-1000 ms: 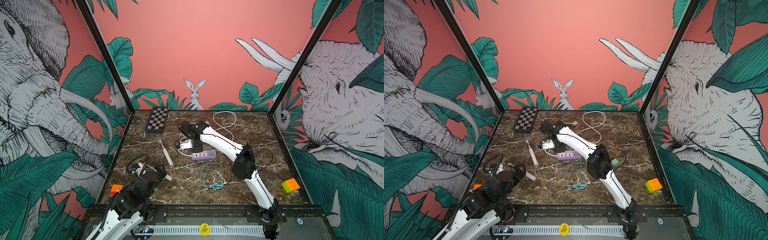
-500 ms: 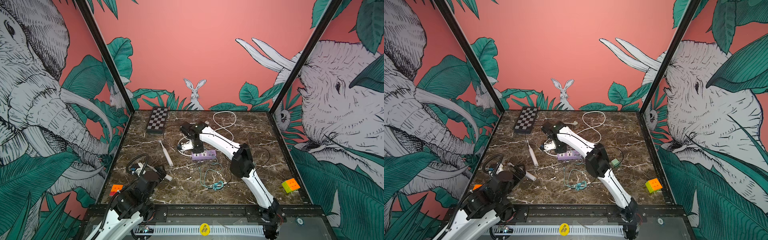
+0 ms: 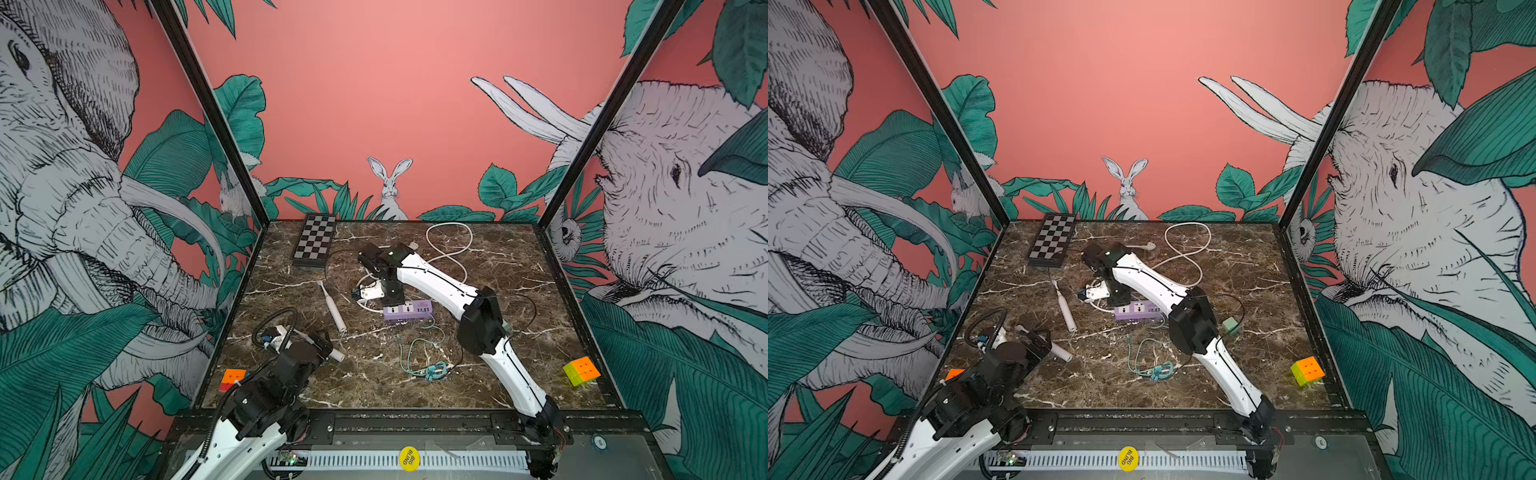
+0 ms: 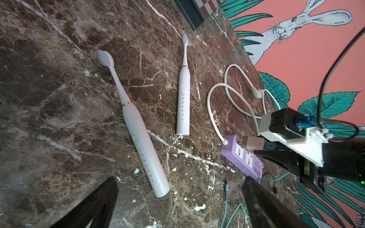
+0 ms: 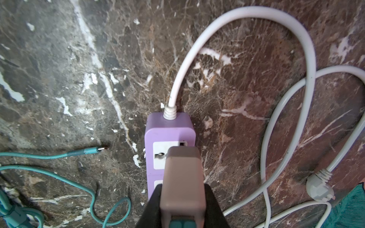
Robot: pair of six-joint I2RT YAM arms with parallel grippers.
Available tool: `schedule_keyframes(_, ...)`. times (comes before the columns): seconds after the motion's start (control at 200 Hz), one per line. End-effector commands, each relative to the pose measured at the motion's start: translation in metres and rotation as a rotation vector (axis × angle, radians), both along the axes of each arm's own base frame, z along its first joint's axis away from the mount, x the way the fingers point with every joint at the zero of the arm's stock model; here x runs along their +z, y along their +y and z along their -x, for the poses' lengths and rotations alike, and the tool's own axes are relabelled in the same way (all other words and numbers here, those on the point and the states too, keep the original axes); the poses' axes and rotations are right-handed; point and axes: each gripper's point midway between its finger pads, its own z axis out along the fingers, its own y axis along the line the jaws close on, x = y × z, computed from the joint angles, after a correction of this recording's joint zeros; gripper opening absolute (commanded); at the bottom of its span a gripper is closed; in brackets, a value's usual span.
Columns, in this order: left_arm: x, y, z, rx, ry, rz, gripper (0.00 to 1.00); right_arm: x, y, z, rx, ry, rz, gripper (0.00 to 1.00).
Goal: Charge the electric toothbrush
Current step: Insert the plug into the socket.
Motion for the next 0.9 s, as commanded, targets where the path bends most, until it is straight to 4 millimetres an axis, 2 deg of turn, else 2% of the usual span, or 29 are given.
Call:
schedule_keyframes(0.0, -0.008, 0.005, 0.001, 0.018, 0.015, -0.027, 0.99, -0.002, -0.012, 0.004, 0.003, 0.018, 0.045, 0.00)
schedule_keyframes(0.14, -0.008, 0.005, 0.001, 0.017, 0.015, -0.024, 0.99, 0.003, -0.016, 0.000, -0.004, 0.005, 0.037, 0.00)
schedule_keyframes(0.38, -0.009, 0.003, 0.000, 0.015, 0.016, -0.012, 0.99, -0.007, -0.021, 0.006, -0.011, 0.040, 0.060, 0.00)
schedule_keyframes(0.675, -0.010, 0.003, 0.000, 0.022, 0.017, -0.005, 0.99, -0.009, -0.022, 0.012, -0.017, 0.061, 0.057, 0.00)
schedule_keyframes(0.77, -0.011, 0.001, 0.000, 0.017, 0.016, 0.002, 0.99, -0.018, -0.022, 0.014, -0.016, 0.088, 0.058, 0.00)
schedule_keyframes(0.895, -0.010, 0.001, -0.001, 0.017, 0.016, 0.003, 0.99, -0.045, -0.027, 0.010, -0.040, 0.129, 0.087, 0.00)
